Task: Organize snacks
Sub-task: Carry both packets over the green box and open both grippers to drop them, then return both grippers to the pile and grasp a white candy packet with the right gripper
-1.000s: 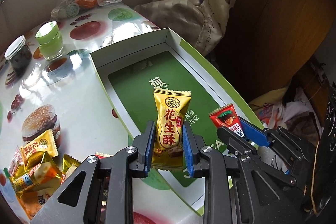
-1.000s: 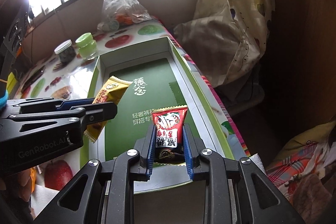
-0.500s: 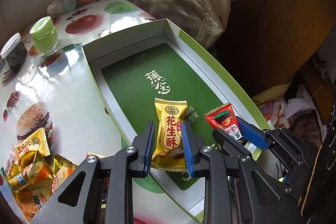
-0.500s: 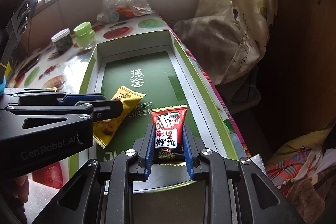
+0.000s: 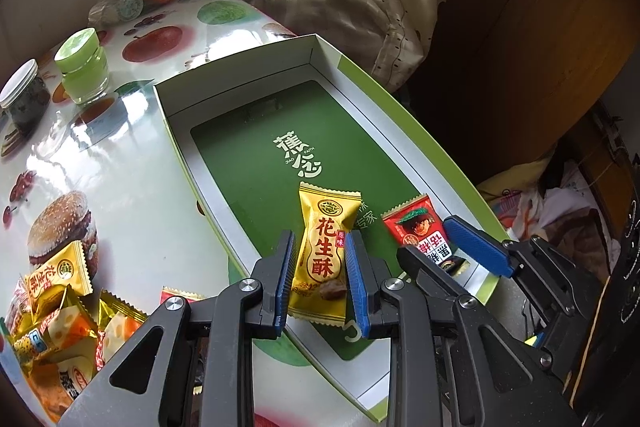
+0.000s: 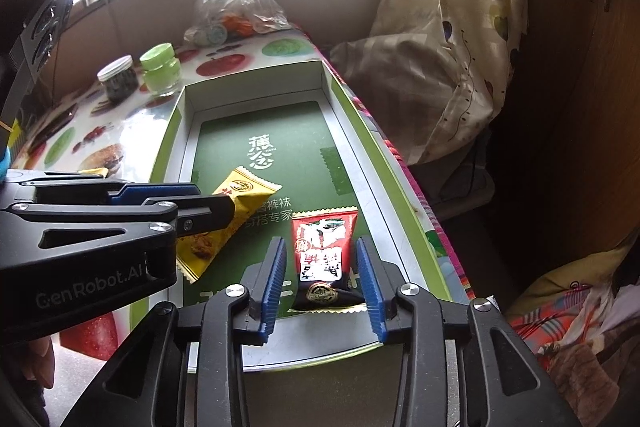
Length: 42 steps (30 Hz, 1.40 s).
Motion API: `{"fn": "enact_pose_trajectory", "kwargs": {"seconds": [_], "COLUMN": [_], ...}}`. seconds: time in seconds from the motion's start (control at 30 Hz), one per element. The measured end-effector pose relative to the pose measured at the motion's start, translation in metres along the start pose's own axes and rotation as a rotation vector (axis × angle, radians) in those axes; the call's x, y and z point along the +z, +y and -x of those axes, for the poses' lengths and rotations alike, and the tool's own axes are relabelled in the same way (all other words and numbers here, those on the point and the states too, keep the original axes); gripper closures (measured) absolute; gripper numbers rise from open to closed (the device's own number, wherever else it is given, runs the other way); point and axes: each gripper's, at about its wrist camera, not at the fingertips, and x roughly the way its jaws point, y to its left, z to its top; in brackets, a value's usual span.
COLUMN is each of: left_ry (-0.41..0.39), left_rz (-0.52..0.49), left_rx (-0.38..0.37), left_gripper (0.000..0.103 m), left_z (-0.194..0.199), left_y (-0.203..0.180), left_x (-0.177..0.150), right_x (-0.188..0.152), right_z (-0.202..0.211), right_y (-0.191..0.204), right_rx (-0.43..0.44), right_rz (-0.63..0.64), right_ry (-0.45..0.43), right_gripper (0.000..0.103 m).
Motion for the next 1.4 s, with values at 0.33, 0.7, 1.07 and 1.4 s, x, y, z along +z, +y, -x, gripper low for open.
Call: {"fn": "enact_pose_trajectory", "kwargs": {"seconds": [0.33, 0.7, 1.07, 1.4], "left_ry": [-0.030, -0.078, -0.128, -0.152], "left_rz": [-0.003, 0.012, 0.067, 0.132], "left_rx": [-0.003, 0.015, 0.049, 0.103], "left_gripper": [0.057, 0.055, 0.053, 0.053], "left_z": [0.013, 0.035, 0.063, 0.086], "left_y": [-0.002, 0.004, 0.027, 0.055], "left_x": [-0.003, -0.013, -0.036, -0.059], "right_x": [0.000, -0.002, -0.001, -0.006], "right_z": [0.009, 0.022, 0.042, 0.052], "right_y": [-0.002, 0.000, 0.018, 0.043], "right_rx": [-0.017, -0.009, 0.029, 0.077], "right_rz": [-0.026, -0.062, -0.065, -0.042], "right_ry": [-0.027, -0.054, -0.095, -0.097], "right_gripper": [0.054, 0.048, 0.047, 0.046]}}
